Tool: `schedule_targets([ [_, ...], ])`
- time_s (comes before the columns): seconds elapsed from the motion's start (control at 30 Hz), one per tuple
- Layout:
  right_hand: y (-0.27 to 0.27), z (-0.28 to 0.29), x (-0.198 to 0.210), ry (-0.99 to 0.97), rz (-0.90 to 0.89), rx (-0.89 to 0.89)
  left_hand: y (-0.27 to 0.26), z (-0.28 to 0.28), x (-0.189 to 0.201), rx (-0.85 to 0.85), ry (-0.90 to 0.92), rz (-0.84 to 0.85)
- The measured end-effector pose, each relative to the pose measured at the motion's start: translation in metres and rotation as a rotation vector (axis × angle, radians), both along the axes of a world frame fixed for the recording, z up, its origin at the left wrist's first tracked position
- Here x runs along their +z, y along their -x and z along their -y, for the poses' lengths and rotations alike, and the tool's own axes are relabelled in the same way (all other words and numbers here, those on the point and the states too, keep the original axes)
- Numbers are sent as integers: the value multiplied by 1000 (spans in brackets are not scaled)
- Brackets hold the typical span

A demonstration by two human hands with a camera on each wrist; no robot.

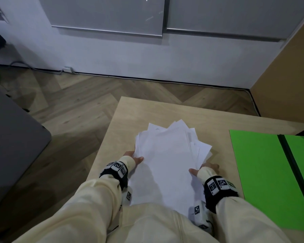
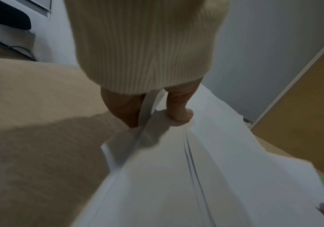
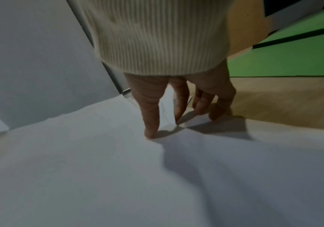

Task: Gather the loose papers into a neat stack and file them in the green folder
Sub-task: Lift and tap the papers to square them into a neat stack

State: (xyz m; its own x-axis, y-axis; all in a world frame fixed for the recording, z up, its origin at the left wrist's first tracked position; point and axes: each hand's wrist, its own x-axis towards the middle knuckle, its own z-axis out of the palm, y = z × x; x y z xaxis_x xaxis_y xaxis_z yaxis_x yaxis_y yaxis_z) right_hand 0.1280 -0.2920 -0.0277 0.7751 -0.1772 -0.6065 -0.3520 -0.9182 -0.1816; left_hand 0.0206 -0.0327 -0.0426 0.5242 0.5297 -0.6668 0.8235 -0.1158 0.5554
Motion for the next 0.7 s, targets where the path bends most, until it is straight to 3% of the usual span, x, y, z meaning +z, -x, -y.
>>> schedule_targets([
  [0.13, 9, -7, 4, 8, 49, -135, 1, 3, 7, -28, -27, -46],
  [0.33, 0, 0, 7, -90, -30, -221, 2, 4, 11, -82, -30, -101],
  [0.5, -4, 9, 9, -184, -306, -93, 2, 5, 16, -108, -46, -113],
  [0.7, -1, 13, 9, -187, -205, 131, 2, 4, 17, -152, -66, -131],
])
